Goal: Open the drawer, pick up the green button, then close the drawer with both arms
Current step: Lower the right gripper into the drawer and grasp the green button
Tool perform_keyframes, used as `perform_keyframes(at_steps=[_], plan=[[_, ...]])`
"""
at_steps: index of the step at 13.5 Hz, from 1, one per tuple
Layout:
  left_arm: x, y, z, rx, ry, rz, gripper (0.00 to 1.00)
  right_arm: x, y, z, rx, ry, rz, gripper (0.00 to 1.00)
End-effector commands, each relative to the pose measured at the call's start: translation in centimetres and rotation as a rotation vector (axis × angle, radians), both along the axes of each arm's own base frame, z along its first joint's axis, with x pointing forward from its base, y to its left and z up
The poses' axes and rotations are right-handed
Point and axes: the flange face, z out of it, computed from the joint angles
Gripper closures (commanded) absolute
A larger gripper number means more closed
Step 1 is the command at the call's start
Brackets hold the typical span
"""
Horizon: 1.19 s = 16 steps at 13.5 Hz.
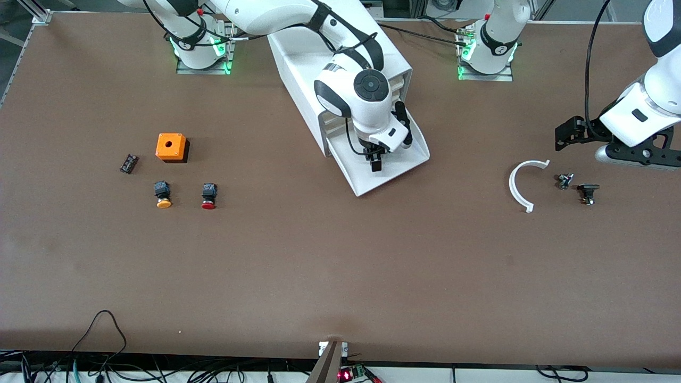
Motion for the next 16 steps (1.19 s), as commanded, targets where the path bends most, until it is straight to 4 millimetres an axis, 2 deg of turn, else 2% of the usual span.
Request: perform_keyframes(at_steps=[1,5,7,11,13,15,16], plan=[[0.3,0.1,0.5,-0.019,0.001,0.012,0.0,-0.6,-0.2,-1.2,-0.026,0.011,0.018,0.0],[0.5,0.1,0.3,-0.019,0.004,0.012,0.0,-0.3,-0.3,-1.5,-0.02,0.01,0.011,0.0],[0.5,0.2,0.1,-0.028,0.009,0.017,0.0,-0.3,-0.3,-2.2,-0.022,0.017,0.009,0.0],[0.5,0.5,0.1,-0.032,0.009,0.025,0.0,-0.2,-0.4,-2.9,-0.031,0.02,0.012,0.05],[0.5,0.5,0.1,-0.032,0.009,0.025,0.0,-0.4,-0.3,-2.9,-0.032,0.019,0.014,0.13],[0.5,0.5,0.1,-0.032,0.009,0.025,0.0,-0.6,-0.1,-2.7,-0.029,0.017,0.018,0.3],[0.5,0.5,0.1,-0.032,0.01,0.025,0.0,-0.6,-0.1,-2.7,-0.03,0.015,0.019,0.34]])
